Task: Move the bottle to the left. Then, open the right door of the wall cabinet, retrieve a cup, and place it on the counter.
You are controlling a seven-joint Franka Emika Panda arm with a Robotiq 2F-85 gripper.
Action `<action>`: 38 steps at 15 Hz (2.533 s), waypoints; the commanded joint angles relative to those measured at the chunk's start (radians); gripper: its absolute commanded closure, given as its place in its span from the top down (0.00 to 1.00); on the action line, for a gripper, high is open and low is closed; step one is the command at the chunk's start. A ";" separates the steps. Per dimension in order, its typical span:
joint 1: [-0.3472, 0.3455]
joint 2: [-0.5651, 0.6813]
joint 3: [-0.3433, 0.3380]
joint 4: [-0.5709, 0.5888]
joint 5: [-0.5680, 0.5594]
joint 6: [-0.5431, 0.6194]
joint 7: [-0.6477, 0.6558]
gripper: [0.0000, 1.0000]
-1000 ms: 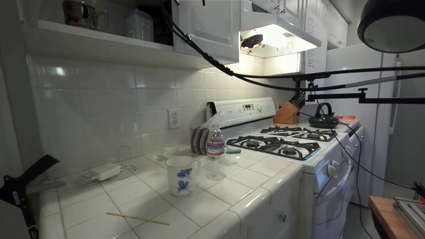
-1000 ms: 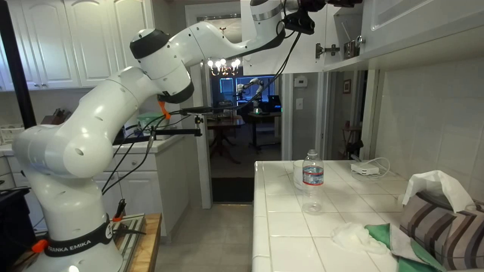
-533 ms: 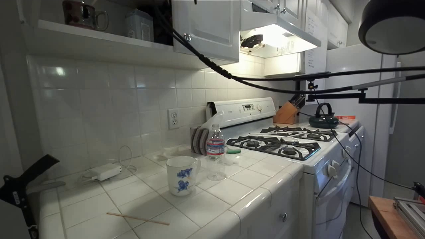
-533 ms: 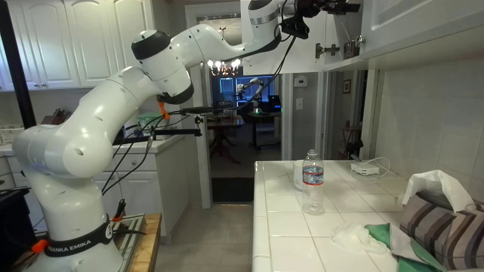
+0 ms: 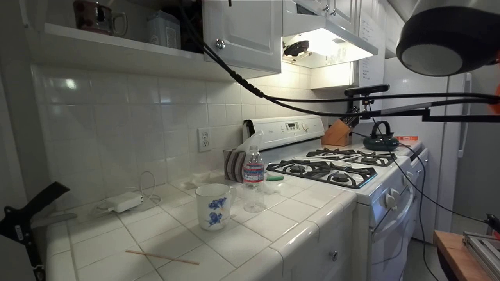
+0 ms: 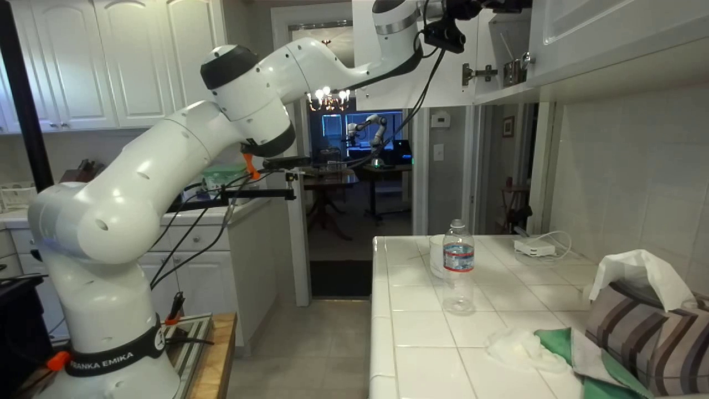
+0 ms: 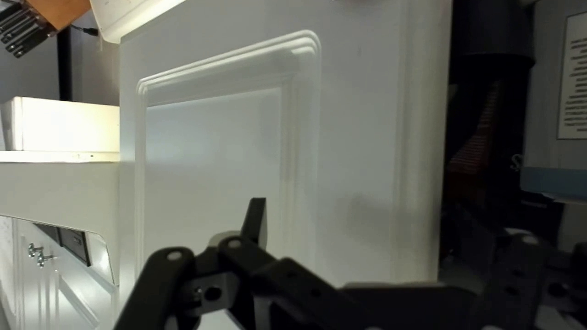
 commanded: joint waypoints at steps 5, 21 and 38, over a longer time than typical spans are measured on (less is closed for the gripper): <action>-0.007 -0.005 -0.028 0.036 0.003 -0.033 0.023 1.00; 0.563 -0.024 -0.292 -0.463 -0.071 -0.088 0.070 1.00; 0.422 -0.008 -0.218 -0.545 -0.044 0.205 0.018 1.00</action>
